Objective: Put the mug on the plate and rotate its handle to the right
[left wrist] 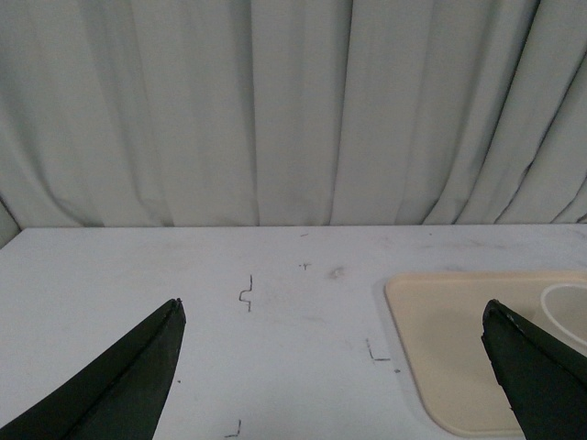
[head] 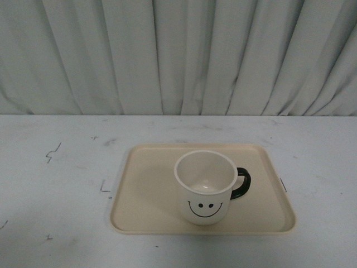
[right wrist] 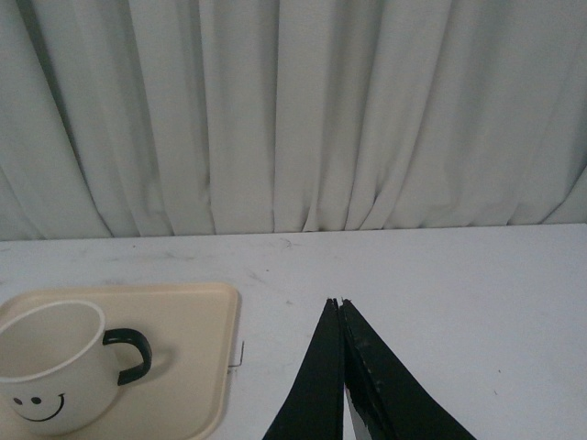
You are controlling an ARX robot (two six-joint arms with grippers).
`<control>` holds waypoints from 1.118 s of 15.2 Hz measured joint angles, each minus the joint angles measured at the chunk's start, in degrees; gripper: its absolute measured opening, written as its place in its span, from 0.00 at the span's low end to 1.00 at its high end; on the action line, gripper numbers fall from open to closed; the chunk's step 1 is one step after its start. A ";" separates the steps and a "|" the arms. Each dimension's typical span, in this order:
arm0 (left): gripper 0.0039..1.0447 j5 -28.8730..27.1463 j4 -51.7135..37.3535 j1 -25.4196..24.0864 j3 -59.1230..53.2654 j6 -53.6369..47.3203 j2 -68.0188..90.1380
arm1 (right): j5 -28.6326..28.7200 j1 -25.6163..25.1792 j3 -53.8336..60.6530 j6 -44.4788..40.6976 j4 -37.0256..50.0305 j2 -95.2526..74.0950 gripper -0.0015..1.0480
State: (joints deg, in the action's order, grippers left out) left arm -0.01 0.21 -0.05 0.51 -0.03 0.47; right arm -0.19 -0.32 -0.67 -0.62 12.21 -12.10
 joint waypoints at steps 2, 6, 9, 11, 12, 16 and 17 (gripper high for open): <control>0.94 0.00 0.00 0.02 0.00 -0.02 0.00 | 0.00 0.00 0.00 0.00 -1.88 1.90 0.02; 0.94 0.02 -0.04 0.02 0.00 -0.02 0.00 | 0.20 0.00 0.00 0.02 -12.79 11.87 0.02; 0.94 0.00 -0.02 0.00 0.00 0.00 0.00 | 0.17 0.00 0.00 0.02 -12.41 11.87 0.26; 0.94 0.00 0.00 0.02 -0.02 0.00 0.00 | 0.17 0.00 0.00 0.02 -12.41 11.87 0.48; 0.94 0.00 -0.02 0.00 0.00 0.00 0.00 | 0.17 0.00 0.00 0.02 -12.41 11.87 0.61; 0.94 0.00 -0.02 0.02 0.00 0.00 0.00 | 0.17 0.00 0.00 0.09 -12.41 11.87 0.94; 0.94 0.00 0.00 0.00 -0.02 0.00 0.00 | 0.17 0.00 0.00 0.07 -12.41 11.87 0.93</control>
State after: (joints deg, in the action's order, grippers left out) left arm -0.01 0.21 -0.05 0.49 -0.03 0.47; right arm -0.01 -0.32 -0.67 -0.56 -0.21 -0.23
